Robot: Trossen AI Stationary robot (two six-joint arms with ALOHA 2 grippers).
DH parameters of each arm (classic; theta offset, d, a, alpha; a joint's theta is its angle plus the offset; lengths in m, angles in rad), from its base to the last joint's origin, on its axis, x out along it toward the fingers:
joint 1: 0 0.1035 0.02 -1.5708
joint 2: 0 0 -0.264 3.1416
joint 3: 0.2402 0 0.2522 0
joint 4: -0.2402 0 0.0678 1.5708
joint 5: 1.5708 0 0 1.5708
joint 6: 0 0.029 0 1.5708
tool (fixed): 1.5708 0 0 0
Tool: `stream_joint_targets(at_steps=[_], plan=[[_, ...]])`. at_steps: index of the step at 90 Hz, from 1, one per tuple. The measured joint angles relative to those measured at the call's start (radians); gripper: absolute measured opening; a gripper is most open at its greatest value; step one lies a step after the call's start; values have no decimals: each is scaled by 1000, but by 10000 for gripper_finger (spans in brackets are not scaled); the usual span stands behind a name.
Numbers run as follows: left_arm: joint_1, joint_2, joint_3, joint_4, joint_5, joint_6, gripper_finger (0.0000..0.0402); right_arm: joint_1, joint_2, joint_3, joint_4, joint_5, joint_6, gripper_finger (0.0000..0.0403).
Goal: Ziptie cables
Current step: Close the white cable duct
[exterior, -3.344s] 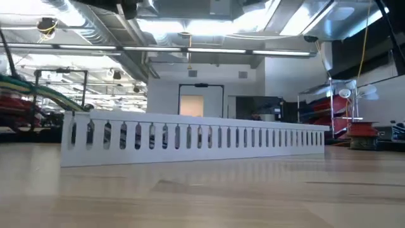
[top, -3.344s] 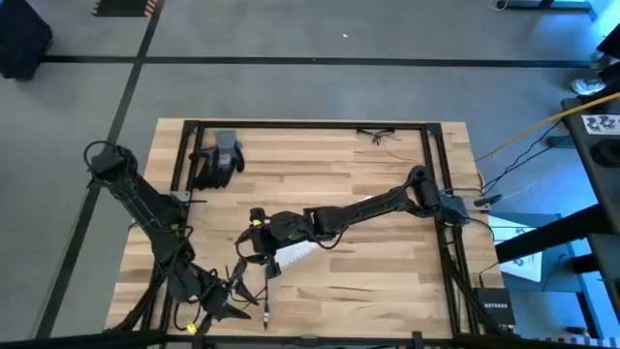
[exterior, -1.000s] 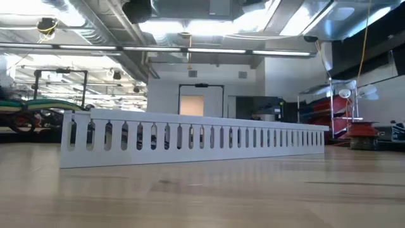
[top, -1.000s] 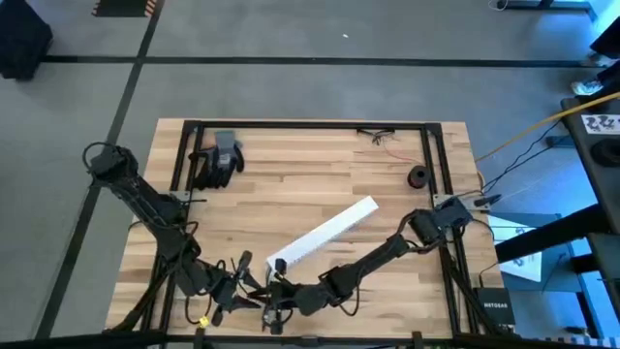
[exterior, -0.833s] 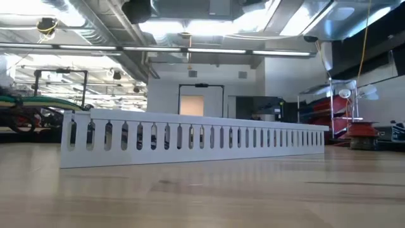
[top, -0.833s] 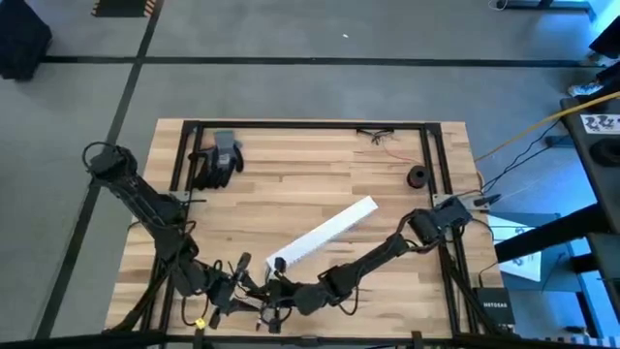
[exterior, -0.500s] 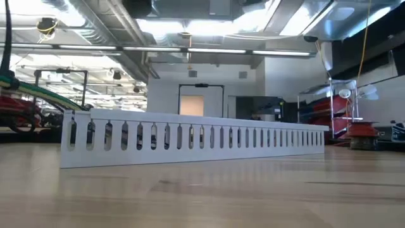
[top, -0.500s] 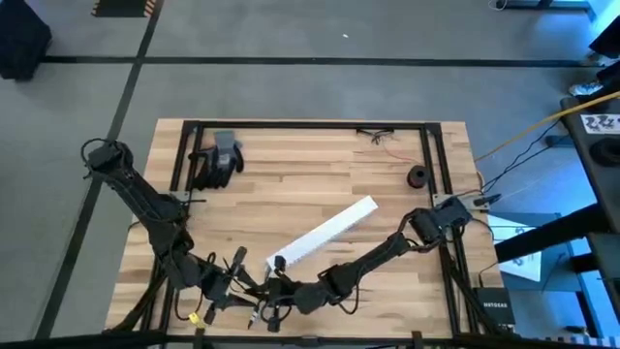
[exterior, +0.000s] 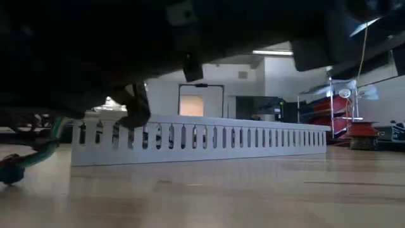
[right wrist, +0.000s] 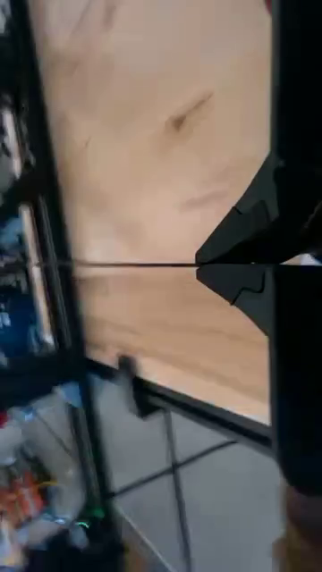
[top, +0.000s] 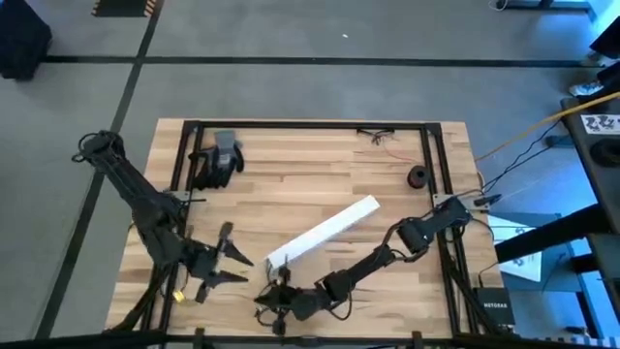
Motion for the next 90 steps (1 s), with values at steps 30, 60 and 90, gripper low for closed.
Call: stream_joint_targets(at_steps=[30, 60, 90], plan=[[-43, 10, -2, -122, 14, -169, 166, -6, -1, 64, -18, -1, -29, 0], [-181, 116, -3, -258, 20, -411, 166, -41, -1, 158, -46, 11, -123, 47], [-271, 151, -4, -387, 20, -664, 166, -101, -11, 335, -460, -29, -223, 195]])
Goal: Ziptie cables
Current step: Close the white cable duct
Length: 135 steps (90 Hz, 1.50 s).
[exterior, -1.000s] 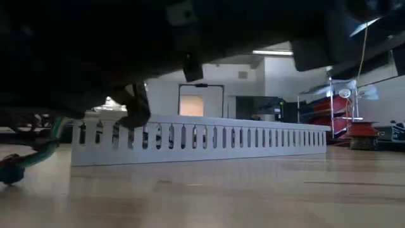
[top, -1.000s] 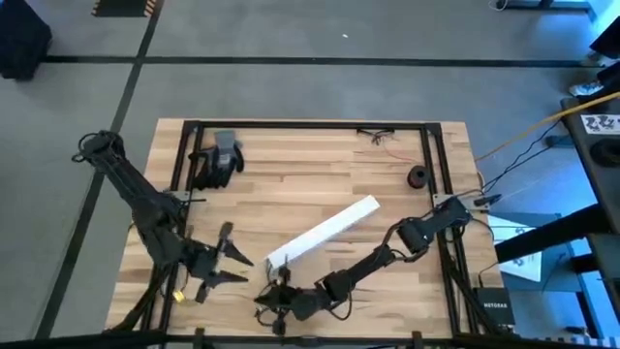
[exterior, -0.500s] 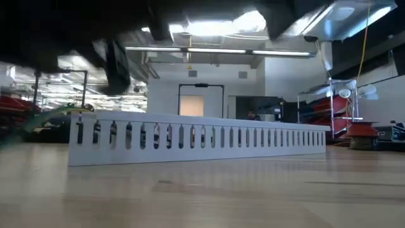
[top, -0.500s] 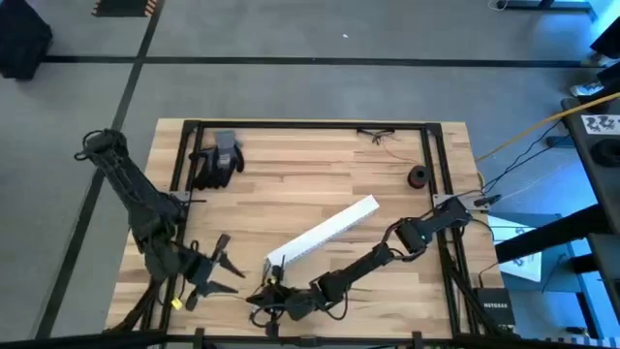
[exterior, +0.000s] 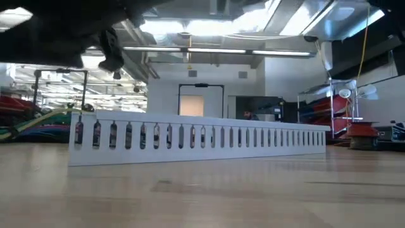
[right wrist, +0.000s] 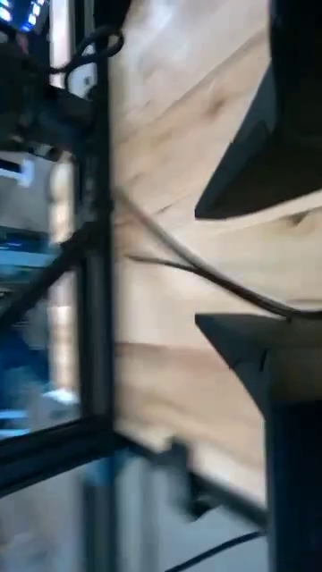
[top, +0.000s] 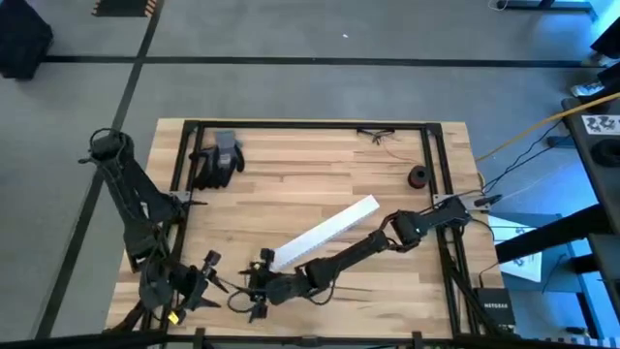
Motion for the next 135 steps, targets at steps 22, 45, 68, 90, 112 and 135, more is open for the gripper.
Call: stream_joint_targets(at_steps=[22, 45, 68, 90, 112, 135], plan=[[12, -1, 0, 38, -1, -49, 166, -37, -22, 289, -576, -24, -95, 229], [53, 0, 0, 34, -22, -82, 166, -32, -193, 238, -931, -25, -108, 223], [154, 20, -1, 29, -30, -149, 166, -47, -205, 208, -966, -90, -150, 222], [218, 45, -1, 5, -28, -220, 166, -143, -203, 116, -740, -352, -225, 222], [235, 45, -1, -40, -27, -267, 166, -236, -203, 169, -853, -477, -251, 261], [241, 42, -1, -52, -27, -359, 166, -279, -282, 254, -1159, -417, -355, 275]])
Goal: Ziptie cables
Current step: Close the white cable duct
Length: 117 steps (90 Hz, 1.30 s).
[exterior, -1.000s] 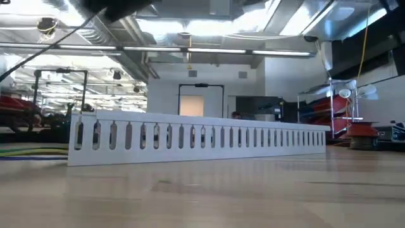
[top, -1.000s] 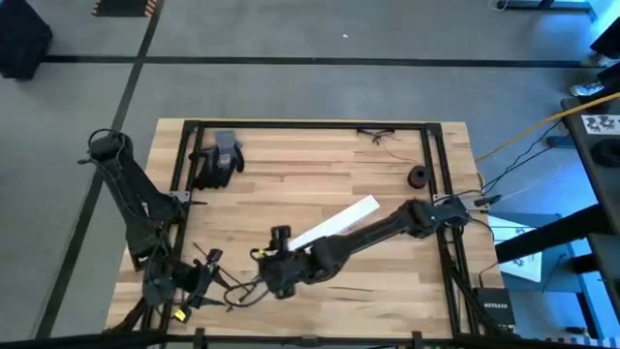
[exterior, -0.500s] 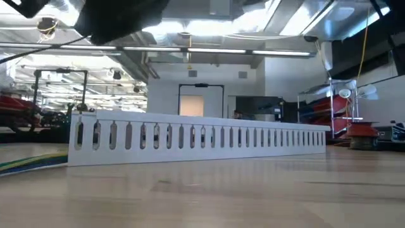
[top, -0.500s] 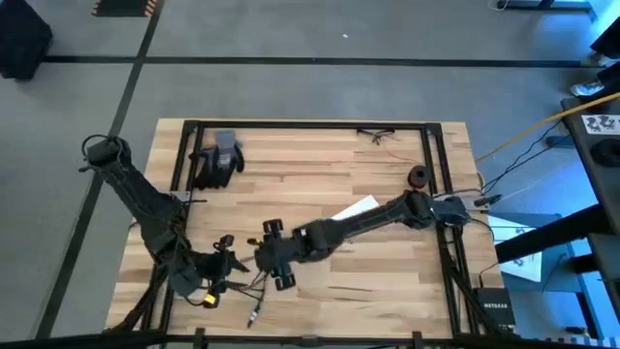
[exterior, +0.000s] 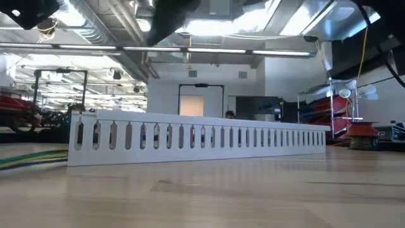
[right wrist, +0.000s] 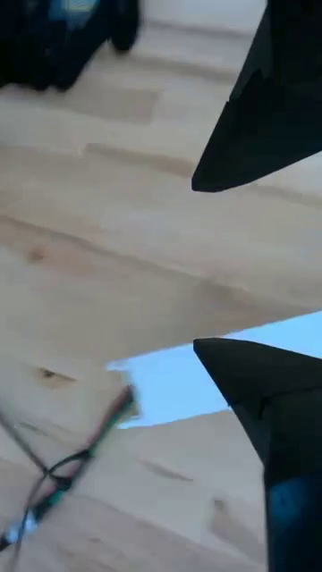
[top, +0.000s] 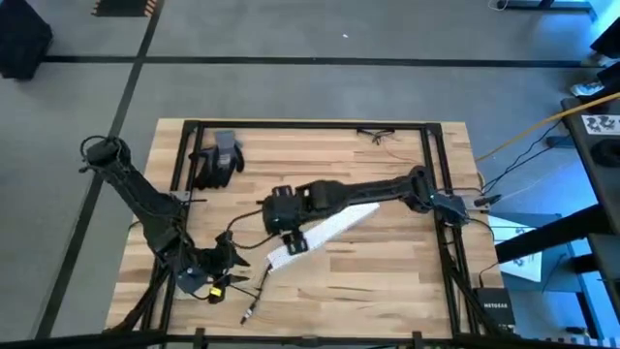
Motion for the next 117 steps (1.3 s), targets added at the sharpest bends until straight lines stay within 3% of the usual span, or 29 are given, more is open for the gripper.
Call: stream_joint_targets(at_steps=[14, 26, 39, 52, 61, 72, 80, 102, 117], plan=[[-7, 0, 0, -36, 14, -90, 166, -12, -57, -94, -71, -1, 10, 276], [-49, 1, 0, -55, 80, -163, 166, -4, -103, -284, -22, -7, 28, 276], [-146, 1, 0, -47, 83, -239, 166, 11, -240, -616, 246, -27, 80, 276], [-243, 15, 0, -58, 40, -370, 166, 23, -458, -960, 539, -4, 157, 276], [-276, 77, 0, -51, 3, -418, 166, 22, -598, -1168, 766, -9, 214, 276], [-256, 198, 0, 3, 19, -469, 166, 21, -657, -1359, 941, -12, 215, 276], [-234, 264, 0, 63, 48, -504, 166, 19, -656, -1425, 1031, -20, 210, 276], [-194, 382, 1, 353, 49, -531, 166, 21, -640, -1440, 1052, -38, 125, 276], [-121, 468, 19, 368, 70, -533, 166, 14, -618, -1441, 1077, 2, 11, 276]])
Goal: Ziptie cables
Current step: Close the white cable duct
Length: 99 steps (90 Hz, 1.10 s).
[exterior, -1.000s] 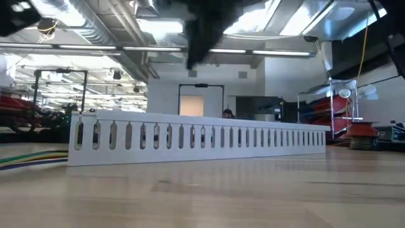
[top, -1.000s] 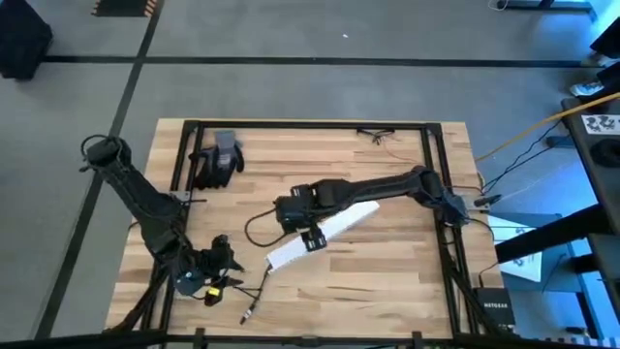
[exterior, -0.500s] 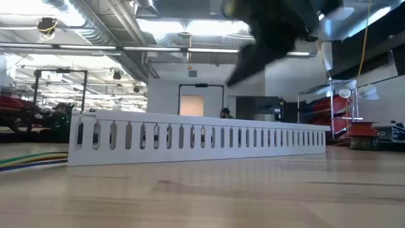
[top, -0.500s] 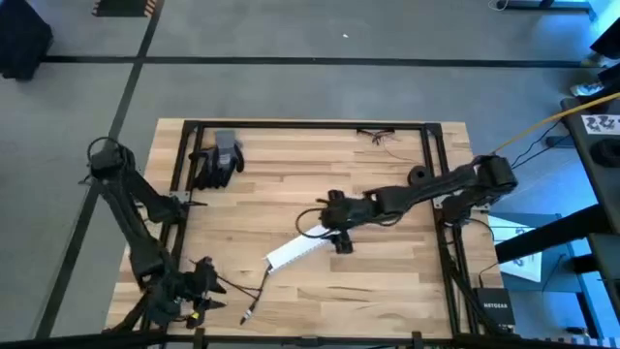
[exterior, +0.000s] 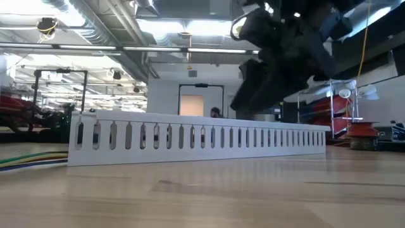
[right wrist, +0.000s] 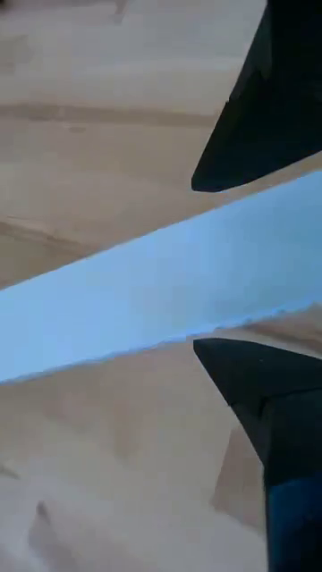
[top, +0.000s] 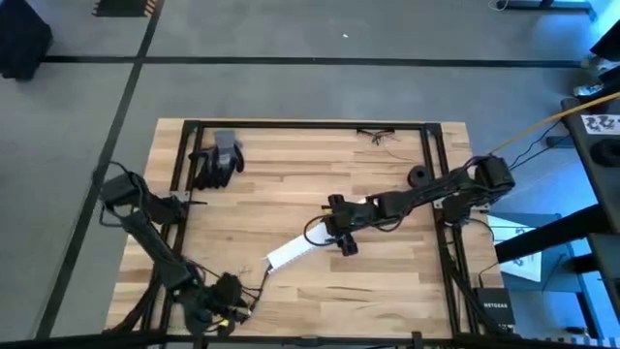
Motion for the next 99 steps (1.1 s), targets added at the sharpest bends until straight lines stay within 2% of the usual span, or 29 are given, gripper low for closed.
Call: stream_joint_targets(at_steps=[19, 33, 49, 60, 81, 99], plan=[[86, 66, 110, -172, 51, 15, 166, -13, 28, -1, -28, 7, -19, 276], [104, 118, 178, -307, 118, -15, 166, -14, 38, 1, -28, 7, -29, 276], [111, 157, 231, -422, 123, -36, 161, -13, 38, 1, -29, 7, -27, 276], [114, 163, 233, -480, 129, -41, 127, -12, 38, 1, -19, 6, -4, 276], [141, 164, 232, -562, 134, 52, 21, -12, 41, 1, -3, 6, 14, 276], [165, 164, 234, -629, 97, 213, 21, -12, 41, 1, 2, 6, 43, 276]])
